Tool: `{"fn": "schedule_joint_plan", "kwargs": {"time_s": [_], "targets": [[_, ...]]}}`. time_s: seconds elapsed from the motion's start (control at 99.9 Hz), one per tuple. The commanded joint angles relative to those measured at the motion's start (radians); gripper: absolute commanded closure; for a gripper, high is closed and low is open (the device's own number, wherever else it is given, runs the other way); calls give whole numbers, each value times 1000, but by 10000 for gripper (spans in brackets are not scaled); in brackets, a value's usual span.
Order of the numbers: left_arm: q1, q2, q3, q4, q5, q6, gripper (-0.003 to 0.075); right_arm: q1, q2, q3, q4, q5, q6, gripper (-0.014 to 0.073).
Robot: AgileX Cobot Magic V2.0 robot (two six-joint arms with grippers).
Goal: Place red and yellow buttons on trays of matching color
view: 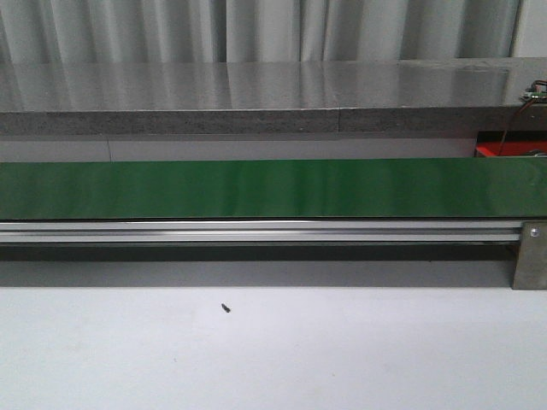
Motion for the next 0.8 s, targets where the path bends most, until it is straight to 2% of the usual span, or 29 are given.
{"fn": "schedule_joint_plan", "kwargs": {"time_s": [0.0, 0.3, 0.791], "targets": [[-10, 6, -26, -15, -76, 1, 740, -5, -67, -26, 12, 7, 5, 144], [-10, 6, -26, -15, -76, 1, 740, 22, -258, -26, 32, -9, 39, 144], [-10, 6, -26, -15, -76, 1, 740, 387, -639, 12, -10, -132, -13, 174]]}}
